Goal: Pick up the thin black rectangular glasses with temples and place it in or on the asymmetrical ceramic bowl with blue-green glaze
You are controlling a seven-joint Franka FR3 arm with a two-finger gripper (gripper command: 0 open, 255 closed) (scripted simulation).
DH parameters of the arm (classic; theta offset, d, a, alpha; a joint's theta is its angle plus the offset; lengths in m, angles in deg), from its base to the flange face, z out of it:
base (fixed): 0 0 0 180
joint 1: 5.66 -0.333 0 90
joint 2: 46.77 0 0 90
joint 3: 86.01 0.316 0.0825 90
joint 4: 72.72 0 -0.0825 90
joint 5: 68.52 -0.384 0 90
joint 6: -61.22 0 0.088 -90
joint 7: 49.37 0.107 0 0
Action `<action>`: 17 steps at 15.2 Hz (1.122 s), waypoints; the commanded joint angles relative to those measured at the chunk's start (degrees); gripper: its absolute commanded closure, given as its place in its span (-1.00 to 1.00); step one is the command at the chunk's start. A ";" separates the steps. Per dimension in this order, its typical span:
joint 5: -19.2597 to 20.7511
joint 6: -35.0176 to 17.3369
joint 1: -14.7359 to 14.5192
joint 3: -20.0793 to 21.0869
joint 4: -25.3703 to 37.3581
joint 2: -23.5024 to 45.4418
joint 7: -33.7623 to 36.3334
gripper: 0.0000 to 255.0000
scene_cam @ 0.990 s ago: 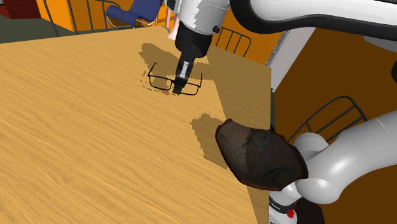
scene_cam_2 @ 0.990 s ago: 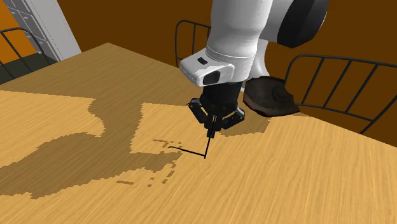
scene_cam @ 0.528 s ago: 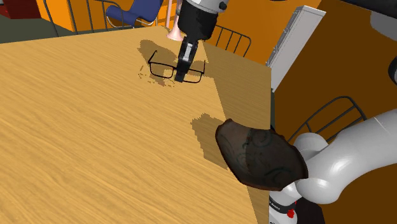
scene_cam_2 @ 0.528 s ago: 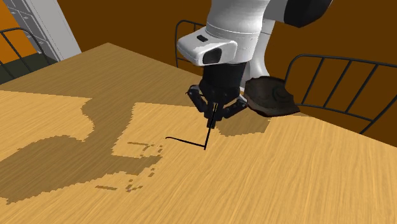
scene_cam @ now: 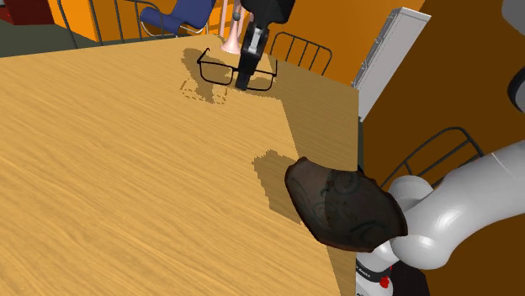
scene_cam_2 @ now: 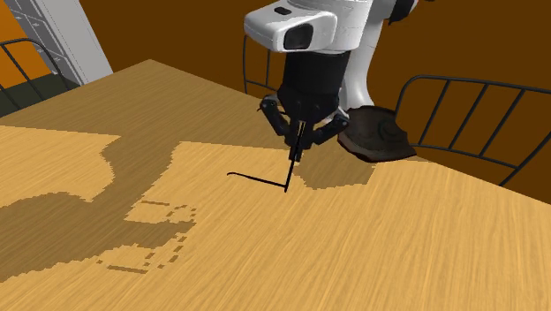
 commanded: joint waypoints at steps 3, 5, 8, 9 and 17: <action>-0.95 1.55 -0.59 0.12 -1.84 -3.47 0.51 1.00; -2.03 2.16 -1.35 0.27 -5.10 -7.45 1.11 1.00; -3.61 3.51 -2.62 0.60 -9.36 -13.20 2.18 1.00; -4.13 4.06 -3.08 0.74 -10.63 -15.07 2.58 1.00; -8.51 10.14 -7.04 2.55 -18.07 -28.96 6.82 1.00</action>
